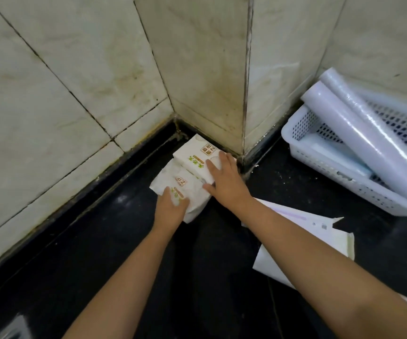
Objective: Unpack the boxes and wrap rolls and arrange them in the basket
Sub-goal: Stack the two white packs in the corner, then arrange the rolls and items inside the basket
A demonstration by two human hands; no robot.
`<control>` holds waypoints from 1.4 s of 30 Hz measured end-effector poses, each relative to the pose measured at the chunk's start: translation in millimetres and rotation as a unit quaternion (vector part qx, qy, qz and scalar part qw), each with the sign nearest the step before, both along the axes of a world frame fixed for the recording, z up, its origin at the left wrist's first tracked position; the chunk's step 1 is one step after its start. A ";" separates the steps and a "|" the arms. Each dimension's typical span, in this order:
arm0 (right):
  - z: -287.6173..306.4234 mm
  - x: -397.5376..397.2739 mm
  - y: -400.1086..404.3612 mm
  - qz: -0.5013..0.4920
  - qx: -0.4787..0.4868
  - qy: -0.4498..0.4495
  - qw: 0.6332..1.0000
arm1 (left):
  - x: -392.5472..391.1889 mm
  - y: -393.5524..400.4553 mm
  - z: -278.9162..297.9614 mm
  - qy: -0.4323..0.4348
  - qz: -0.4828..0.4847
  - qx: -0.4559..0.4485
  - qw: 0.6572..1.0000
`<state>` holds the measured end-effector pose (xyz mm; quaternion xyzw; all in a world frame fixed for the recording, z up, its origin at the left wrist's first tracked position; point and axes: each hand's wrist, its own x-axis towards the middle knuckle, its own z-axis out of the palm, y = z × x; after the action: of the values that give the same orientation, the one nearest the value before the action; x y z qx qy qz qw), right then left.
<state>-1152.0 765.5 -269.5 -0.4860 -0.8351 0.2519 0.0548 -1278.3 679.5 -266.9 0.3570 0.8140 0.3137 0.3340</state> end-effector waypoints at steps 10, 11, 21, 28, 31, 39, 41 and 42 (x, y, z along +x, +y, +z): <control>53.7 147.5 -38.3 -0.022 -0.012 0.017 1.000 | 67.2 -23.2 22.0 0.233 -0.170 0.082 0.954; 55.3 169.6 -44.4 -0.042 -0.017 0.008 0.999 | 80.3 -25.1 22.2 0.233 -0.229 0.089 0.941; 77.5 253.4 -6.5 -0.249 0.070 0.099 0.961 | 176.2 64.1 45.2 0.321 -0.317 0.059 0.890; 47.1 242.6 61.9 -0.104 -0.059 -0.054 0.991 | 201.2 122.2 41.0 0.375 -0.415 0.048 0.828; 38.8 235.3 77.2 -0.095 -0.083 -0.073 0.989 | 197.7 129.0 33.1 0.383 -0.443 0.021 0.810; 25.7 228.8 98.6 -0.085 -0.062 -0.176 0.979 | 185.0 133.9 30.2 0.369 -0.503 0.024 0.782; 27.0 227.7 102.3 -0.091 -0.090 -0.181 0.975 | 183.3 134.4 30.9 0.370 -0.516 0.014 0.772; 27.8 227.0 104.6 -0.098 -0.106 -0.176 0.974 | 182.0 134.9 30.7 0.371 -0.519 0.011 0.770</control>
<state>-925.1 870.2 -241.6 -0.6048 -0.7488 0.2430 -0.1203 -1096.2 814.4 -236.1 0.8178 0.5615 -0.0553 0.1135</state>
